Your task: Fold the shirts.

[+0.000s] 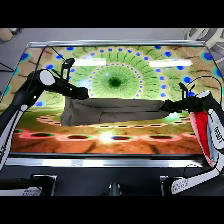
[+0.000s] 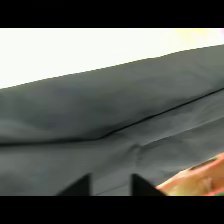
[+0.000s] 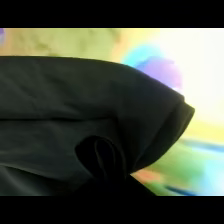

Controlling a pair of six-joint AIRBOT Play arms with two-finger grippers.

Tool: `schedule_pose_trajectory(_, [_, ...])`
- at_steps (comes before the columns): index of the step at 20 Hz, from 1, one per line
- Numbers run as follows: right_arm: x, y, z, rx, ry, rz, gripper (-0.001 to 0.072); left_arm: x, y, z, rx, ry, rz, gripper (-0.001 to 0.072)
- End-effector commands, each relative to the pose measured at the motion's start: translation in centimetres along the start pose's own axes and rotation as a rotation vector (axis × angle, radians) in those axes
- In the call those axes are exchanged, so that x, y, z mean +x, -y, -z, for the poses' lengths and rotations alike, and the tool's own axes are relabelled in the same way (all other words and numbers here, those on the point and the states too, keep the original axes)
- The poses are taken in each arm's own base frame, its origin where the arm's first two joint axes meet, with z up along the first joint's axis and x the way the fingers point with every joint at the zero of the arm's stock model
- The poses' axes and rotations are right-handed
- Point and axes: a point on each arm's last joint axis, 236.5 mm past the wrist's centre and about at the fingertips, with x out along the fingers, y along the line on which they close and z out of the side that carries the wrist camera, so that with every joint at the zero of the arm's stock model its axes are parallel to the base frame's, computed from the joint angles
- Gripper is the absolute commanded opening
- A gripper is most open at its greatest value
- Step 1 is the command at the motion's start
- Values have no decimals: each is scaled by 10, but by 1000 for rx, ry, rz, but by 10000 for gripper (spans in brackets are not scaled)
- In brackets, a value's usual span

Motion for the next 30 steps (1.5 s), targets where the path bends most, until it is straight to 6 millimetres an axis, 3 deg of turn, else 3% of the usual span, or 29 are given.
schedule_pose_trajectory(1, [-24,-46,-25,-80,108,-112,18,19,38,-8,16,54,42,78])
schedule_pose_trajectory(2, [-38,-61,-30,-113,136,-126,17,29,49,-13,12,80,62,25])
schedule_pose_trajectory(5, [-91,-112,-29,-233,188,-152,16,75,88,-15,-136,84,210,25])
schedule_pose_trajectory(8, [-138,-156,-16,-319,229,-154,16,127,125,10,-334,-29,357,25])
schedule_pose_trajectory(11, [-176,-195,6,-366,246,-167,17,159,164,36,-427,-103,433,24])
schedule_pose_trajectory(14, [-206,-224,23,-406,290,-158,17,169,219,54,-483,-131,547,24])
schedule_pose_trajectory(16, [-219,-237,33,-411,306,-159,18,167,253,51,-541,-97,643,25])
schedule_pose_trajectory(20, [-237,-273,37,-420,365,-272,18,170,269,37,-674,-103,734,25])
schedule_pose_trajectory(22, [-236,-270,37,-420,363,-258,18,158,278,32,-549,-92,788,23])
schedule_pose_trajectory(24, [-232,-254,34,-414,354,-188,18,129,272,13,-418,-42,839,21])
schedule_pose_trajectory(27, [-226,-247,19,-388,382,-160,18,85,218,-22,-268,37,751,20])
schedule_pose_trajectory(30, [-182,-282,7,-435,364,-213,18,-7,161,-67,-168,161,776,21])
